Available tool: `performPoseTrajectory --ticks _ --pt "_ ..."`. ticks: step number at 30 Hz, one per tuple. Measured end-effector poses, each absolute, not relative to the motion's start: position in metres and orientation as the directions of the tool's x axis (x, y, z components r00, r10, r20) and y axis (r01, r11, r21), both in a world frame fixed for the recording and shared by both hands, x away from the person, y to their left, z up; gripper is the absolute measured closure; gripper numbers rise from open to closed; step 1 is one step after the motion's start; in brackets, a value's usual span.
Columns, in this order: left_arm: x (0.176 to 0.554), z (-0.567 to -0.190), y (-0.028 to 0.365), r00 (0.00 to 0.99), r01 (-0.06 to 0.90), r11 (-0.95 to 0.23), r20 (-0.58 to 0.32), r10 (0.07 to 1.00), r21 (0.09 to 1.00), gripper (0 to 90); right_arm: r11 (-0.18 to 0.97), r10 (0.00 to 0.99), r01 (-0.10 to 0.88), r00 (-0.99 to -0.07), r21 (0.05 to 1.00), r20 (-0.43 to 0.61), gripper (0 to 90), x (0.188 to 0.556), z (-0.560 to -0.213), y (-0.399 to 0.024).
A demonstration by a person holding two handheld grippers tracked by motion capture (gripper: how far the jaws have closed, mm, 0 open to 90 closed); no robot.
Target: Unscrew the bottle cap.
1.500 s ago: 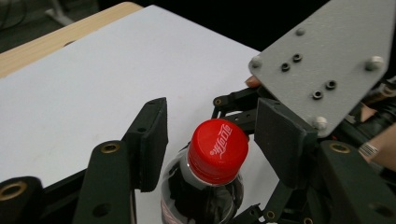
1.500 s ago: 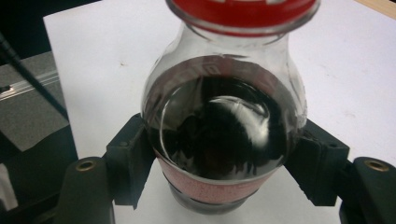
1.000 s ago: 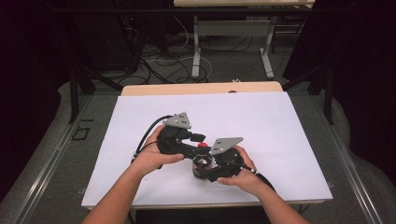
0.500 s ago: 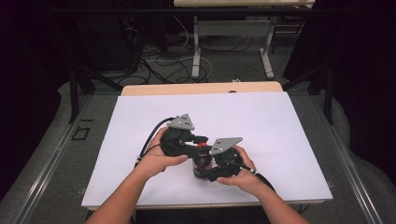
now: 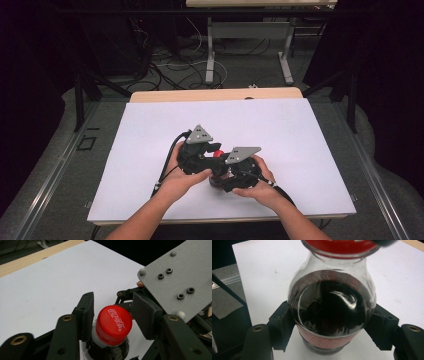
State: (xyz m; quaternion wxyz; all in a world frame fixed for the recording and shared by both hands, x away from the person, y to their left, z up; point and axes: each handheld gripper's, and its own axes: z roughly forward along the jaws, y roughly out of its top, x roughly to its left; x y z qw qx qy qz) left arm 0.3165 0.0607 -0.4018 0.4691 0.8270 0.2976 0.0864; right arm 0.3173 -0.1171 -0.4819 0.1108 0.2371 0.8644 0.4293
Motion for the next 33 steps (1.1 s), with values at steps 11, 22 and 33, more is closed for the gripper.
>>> performPoseTrajectory --ticks 11,22,33 --pt "0.327 -0.391 0.080 0.905 0.345 -0.480 -0.150 0.399 0.807 43.5 0.515 0.466 0.297 -0.884 0.804 0.028 30.2 0.317 -0.479 -0.119" --pt "0.336 -0.395 0.083 0.922 0.335 -0.497 -0.170 0.346 0.801 52.5 0.513 0.453 0.295 -0.891 0.806 0.038 30.2 0.315 -0.479 -0.117" --pt "0.333 -0.400 0.076 0.909 0.357 -0.475 -0.182 0.376 0.804 60.4 0.523 0.448 0.299 -0.893 0.798 0.040 30.2 0.315 -0.480 -0.116"
